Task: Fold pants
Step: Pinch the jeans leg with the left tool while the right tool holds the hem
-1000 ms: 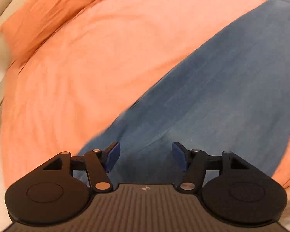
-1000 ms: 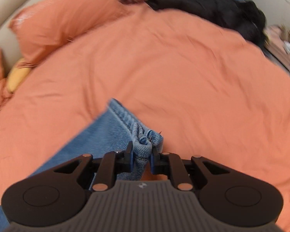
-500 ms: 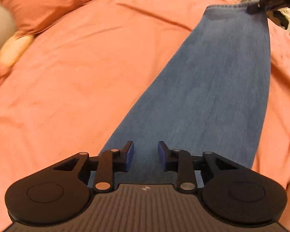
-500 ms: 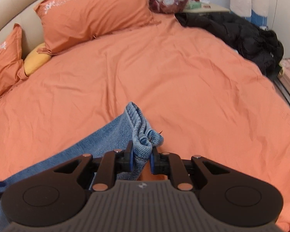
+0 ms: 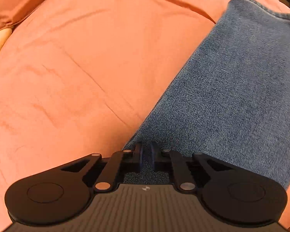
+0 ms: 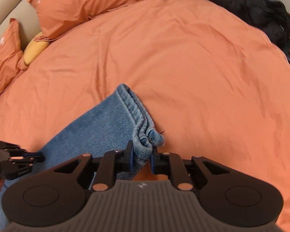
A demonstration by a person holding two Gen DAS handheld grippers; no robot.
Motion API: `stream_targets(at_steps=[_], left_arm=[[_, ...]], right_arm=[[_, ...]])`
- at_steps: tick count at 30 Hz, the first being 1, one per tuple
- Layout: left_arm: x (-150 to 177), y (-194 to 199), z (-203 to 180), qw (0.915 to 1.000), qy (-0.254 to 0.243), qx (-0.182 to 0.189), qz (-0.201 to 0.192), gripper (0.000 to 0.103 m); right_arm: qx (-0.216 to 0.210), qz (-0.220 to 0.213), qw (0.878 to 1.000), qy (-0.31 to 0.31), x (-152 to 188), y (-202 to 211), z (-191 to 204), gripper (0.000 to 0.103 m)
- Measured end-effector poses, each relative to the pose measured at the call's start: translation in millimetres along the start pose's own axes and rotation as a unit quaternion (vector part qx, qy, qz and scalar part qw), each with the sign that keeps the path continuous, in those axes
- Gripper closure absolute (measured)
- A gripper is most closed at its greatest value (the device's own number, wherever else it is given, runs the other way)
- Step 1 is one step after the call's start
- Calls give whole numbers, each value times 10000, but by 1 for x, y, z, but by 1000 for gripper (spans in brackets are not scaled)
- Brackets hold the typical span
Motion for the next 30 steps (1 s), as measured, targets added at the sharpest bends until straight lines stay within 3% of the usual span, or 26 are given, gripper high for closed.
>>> stream_targets(at_steps=[3,8,11,13,15,19,24,27,30], left_arm=[[-1,13,-8,9998,-169,22,-71,92],[20,38,-55,9967,-591,508,-217,92],[33,28,-80,9947,-798,639,-69,92],[38,14,-86,9954,-806,524,-8,93],[34,1,-85,9969,-647,456,37,94],[33,14,-75,9981,-318,525,-27,94],[53,41,-91,9923,-178,1176,-341,92],[67,25,-96,9924,10,1203,-254,92],[74,19,-88,9907,350,1242,-422,92]], right_arm=[[1,-41,9999,97,-2,5,3,93],[-45,-84,9999,-69,1,8,1,93],[-80,-148,9997,-166,1,15,2,93],[-165,-205,9995,-192,0,22,7,93],[-261,-296,9991,-146,0,33,17,92],[-307,-693,9968,255,-2,70,41,92],[-604,-1018,9903,724,4,115,80,92],[-736,-1173,9853,998,11,138,107,92],[-894,-1152,9822,1186,25,156,131,92]])
Point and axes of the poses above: each gripper's, at about its wrist camera, not at the fingertips, and y roughly against the way its jaws point, z to its left, x to its underside, the point moved 8 cm from there along -y, roughly the way its jaws point, and after that the axes turned 9 degrees about x, right-handed, at the moved point
